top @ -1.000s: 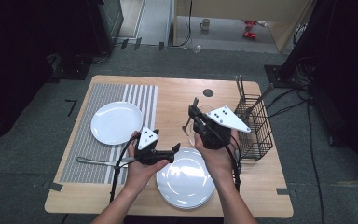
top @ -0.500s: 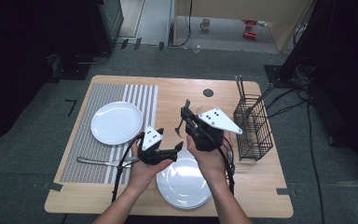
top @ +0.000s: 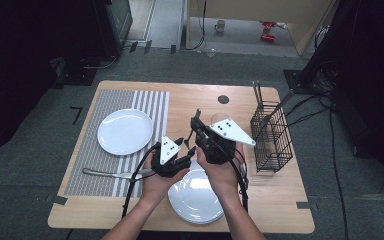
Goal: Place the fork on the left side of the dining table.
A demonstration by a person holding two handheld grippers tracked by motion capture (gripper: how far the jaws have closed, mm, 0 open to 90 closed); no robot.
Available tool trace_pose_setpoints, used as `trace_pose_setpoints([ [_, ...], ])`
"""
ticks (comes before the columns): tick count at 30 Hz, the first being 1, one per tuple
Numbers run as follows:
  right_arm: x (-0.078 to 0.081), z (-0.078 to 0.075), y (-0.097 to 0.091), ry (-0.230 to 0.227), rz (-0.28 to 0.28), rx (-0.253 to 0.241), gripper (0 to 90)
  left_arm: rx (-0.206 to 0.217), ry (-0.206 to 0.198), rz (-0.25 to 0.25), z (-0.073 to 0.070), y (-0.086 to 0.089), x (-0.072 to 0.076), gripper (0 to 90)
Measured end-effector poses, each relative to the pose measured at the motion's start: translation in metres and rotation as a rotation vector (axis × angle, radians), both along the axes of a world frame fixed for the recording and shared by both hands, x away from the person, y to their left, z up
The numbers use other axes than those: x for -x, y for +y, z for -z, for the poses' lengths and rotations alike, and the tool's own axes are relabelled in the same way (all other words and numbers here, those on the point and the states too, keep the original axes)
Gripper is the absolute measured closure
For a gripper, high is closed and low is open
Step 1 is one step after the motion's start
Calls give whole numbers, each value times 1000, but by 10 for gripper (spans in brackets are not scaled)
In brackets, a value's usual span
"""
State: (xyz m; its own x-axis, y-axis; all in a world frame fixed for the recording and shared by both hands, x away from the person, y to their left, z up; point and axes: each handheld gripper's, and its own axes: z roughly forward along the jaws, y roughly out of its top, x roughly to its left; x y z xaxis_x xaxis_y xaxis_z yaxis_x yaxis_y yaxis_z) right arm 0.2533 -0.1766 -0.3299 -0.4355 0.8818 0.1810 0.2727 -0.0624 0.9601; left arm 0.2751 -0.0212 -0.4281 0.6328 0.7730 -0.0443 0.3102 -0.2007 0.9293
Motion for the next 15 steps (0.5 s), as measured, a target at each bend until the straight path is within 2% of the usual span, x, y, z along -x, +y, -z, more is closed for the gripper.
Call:
trace_pose_setpoints([
  [2,1,1,1,2,1,-5,872,10,8,2,0,1,-1,592],
  [3,1,1,1,2,1,-5,872,16,14,10,0,1,-2,592],
  [5,1,1,1,2,0,-6,872,23,19,21,1,2,-2,693],
  [9,3,2,1,-2,0,-8,853,55,35,52,1,8,-4,728],
  [11,3,2,1,-7,-7,-6,843,61,44,52,1,10,-5,741],
  [13,5,1,0,-13,-22,-5,820,88,57,38,1,15,-8,799],
  [14,6,2,-1,-12,-27,-5,807,88,57,38,1,15,-8,840],
  [15,6,2,-1,-12,-27,-5,807,97,63,28,1,18,-9,840],
])
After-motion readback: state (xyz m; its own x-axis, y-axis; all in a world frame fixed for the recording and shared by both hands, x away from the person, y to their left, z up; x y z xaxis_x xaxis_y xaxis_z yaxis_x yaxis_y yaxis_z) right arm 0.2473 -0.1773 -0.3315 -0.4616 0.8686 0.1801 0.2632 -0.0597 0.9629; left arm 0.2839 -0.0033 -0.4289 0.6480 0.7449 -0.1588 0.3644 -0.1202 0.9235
